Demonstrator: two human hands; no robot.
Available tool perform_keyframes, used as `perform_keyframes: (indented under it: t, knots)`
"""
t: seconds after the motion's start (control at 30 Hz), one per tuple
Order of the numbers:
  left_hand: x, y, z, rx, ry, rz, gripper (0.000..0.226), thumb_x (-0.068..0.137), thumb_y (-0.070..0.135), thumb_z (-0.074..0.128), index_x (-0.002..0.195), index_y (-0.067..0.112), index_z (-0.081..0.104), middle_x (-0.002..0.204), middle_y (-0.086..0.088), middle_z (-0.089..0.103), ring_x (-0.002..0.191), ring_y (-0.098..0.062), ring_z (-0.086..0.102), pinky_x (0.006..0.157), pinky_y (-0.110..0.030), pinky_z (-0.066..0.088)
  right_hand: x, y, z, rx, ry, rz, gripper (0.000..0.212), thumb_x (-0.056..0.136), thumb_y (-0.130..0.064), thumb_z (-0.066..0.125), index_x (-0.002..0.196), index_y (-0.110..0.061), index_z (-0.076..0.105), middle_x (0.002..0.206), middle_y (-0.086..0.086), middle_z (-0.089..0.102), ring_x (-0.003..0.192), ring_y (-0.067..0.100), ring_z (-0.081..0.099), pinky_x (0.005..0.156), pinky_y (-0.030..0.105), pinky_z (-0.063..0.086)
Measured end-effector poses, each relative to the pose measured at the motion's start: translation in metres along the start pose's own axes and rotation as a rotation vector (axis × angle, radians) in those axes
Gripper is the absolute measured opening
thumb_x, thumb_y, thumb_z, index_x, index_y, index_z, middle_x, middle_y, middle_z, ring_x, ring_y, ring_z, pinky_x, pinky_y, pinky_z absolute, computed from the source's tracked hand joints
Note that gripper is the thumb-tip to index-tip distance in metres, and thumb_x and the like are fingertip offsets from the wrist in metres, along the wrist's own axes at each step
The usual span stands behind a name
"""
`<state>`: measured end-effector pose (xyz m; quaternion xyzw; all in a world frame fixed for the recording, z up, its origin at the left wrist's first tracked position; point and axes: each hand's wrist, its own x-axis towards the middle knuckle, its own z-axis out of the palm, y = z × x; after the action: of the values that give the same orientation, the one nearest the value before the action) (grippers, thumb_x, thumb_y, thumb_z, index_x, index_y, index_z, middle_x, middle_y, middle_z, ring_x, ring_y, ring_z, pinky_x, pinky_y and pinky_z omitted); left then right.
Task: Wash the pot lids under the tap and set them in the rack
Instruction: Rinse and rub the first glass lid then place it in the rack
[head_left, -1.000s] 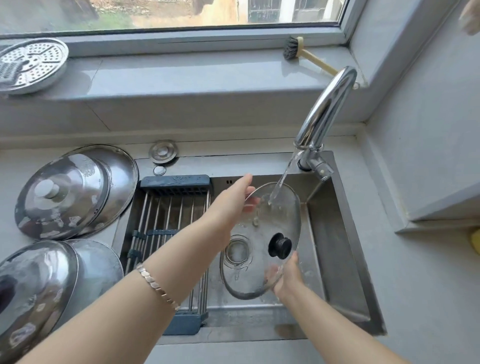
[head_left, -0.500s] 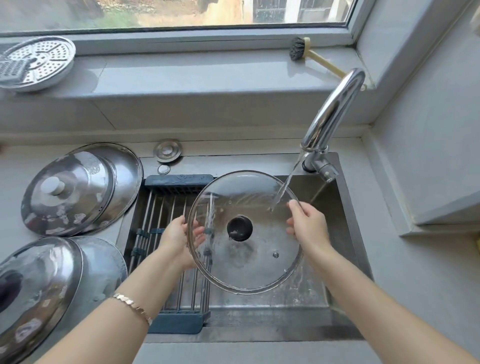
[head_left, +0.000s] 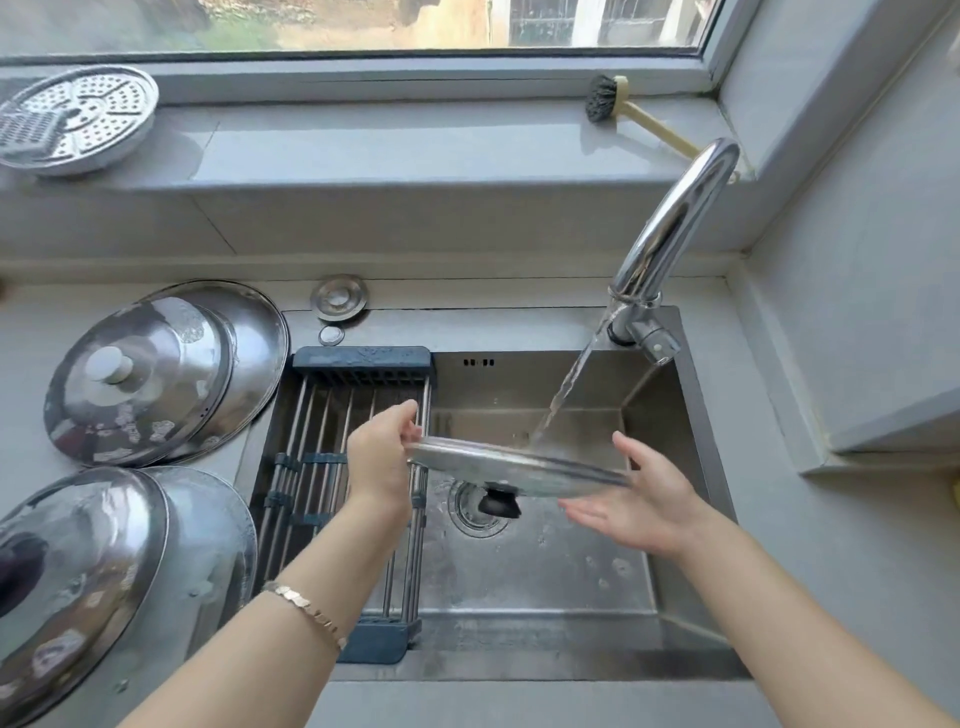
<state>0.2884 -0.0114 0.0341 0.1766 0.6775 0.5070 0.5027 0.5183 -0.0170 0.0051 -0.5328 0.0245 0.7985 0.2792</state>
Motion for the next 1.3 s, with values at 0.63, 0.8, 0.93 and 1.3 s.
perform_keyframes:
  t: [0.63,0.8,0.93,1.3]
  knots:
    - [0.025,-0.044,0.019,-0.182,-0.342,-0.483,0.062,0.093,0.062,0.011,0.135,0.032,0.045,0.149,0.003,0.038,0.14,-0.02,0.029,0.108,-0.06,0.022,-0.032,-0.017,0.019,-0.475,0.266,-0.941,0.027,0.098,-0.038,0.033,0.097,-0.026,0.057,0.078,0.008,0.073,0.069,0.024,0.072,0.058,0.031,0.058]
    - [0.005,-0.065,0.032,-0.311,-0.35,-0.765,0.057,0.094,0.06,0.024,0.125,0.021,0.051,0.133,-0.015,0.05,0.123,-0.039,0.046,0.09,-0.066,0.039,-0.057,-0.043,0.049,-0.873,0.267,-0.958,0.02,0.098,-0.035,0.035,0.093,-0.029,0.054,0.078,0.012,0.068,0.068,0.025,0.069,0.06,0.036,0.056]
    - [-0.006,-0.062,0.027,-0.251,-0.395,-0.836,0.06,0.096,0.052,0.031,0.133,0.006,0.041,0.115,-0.026,0.059,0.094,-0.041,0.062,0.065,-0.051,0.057,-0.042,-0.061,0.044,-0.935,0.333,-0.756,0.025,0.099,-0.029,0.029,0.104,-0.014,0.049,0.075,0.021,0.066,0.067,0.036,0.068,0.057,0.038,0.057]
    - [-0.006,0.015,0.008,0.38,-0.288,-0.091,0.009,0.097,0.012,0.044,0.092,0.007,0.05,0.075,-0.025,0.065,0.054,-0.029,0.065,0.041,-0.03,0.053,0.041,-0.018,-0.013,-0.642,0.523,-0.476,0.035,0.097,-0.012,0.04,0.131,-0.003,0.045,0.119,0.016,0.059,0.098,0.03,0.063,0.084,0.034,0.054]
